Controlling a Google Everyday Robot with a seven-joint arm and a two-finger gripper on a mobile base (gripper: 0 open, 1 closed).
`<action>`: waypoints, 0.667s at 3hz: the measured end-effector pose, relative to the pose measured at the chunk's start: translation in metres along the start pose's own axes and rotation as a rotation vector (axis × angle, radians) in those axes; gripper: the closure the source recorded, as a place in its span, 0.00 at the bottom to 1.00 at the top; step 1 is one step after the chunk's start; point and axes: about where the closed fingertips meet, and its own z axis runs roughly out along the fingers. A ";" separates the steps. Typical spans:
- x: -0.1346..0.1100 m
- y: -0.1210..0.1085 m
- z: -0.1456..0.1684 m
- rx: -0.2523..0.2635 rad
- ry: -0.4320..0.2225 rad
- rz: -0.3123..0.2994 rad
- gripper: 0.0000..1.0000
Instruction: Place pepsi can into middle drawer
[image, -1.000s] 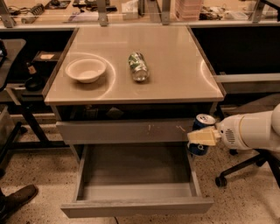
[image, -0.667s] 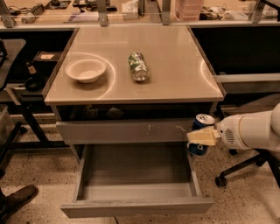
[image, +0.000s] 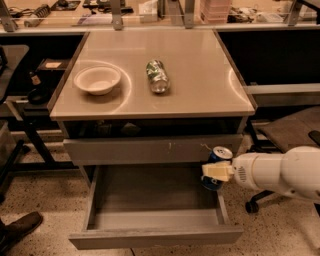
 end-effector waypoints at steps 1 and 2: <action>0.009 0.000 0.030 0.004 -0.045 0.037 1.00; 0.023 0.005 0.057 -0.020 -0.047 0.077 1.00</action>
Offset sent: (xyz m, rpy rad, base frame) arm 0.0169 0.0379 -0.0882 0.1274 0.0177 -0.0725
